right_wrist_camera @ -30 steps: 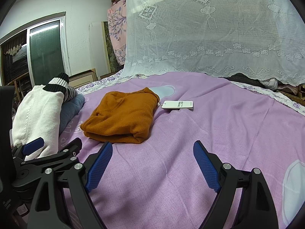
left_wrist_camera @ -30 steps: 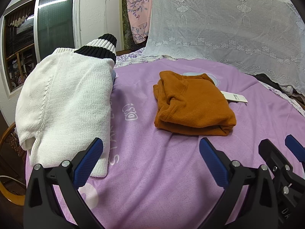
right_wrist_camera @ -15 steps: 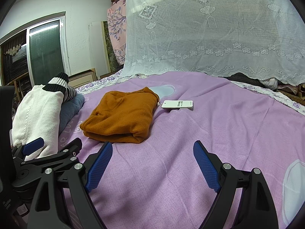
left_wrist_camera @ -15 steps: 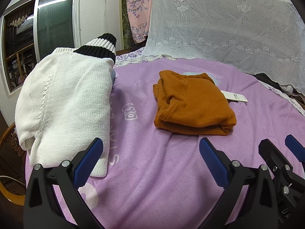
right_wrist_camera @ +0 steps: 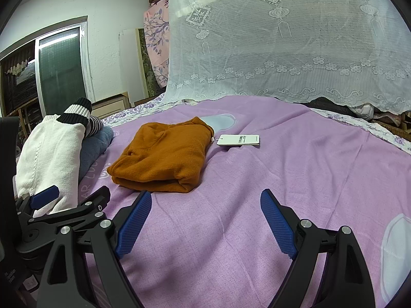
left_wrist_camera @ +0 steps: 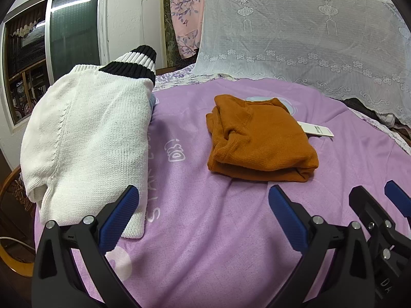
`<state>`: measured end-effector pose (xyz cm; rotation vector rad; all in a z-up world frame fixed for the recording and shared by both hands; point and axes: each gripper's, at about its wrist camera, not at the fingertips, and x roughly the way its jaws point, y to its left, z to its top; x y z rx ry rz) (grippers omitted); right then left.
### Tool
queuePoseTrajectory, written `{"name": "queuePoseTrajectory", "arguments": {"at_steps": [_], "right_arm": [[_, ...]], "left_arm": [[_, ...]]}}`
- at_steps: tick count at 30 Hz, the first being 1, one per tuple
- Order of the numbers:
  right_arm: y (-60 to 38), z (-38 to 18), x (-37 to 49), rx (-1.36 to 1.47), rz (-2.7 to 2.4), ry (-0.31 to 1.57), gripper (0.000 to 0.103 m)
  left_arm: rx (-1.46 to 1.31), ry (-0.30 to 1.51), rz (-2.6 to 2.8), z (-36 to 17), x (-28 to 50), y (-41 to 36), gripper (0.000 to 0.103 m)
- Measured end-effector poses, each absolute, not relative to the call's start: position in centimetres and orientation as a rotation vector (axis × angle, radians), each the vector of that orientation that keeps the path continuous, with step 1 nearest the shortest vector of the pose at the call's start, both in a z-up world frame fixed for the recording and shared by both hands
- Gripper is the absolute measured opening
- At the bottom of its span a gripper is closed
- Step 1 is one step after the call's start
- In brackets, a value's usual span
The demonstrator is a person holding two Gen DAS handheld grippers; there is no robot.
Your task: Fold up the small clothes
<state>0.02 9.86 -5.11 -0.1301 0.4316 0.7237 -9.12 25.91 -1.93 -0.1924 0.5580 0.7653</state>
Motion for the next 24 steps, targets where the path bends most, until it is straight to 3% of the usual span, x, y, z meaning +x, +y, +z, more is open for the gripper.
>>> {"name": "queuePoseTrajectory", "arguments": {"at_steps": [24], "right_arm": [[9.76,-5.27,0.07,-0.134,0.725,0.429,0.088]], "left_arm": [[-0.2,0.55,0.766,-1.98,-9.35,26.05,0.099]]}}
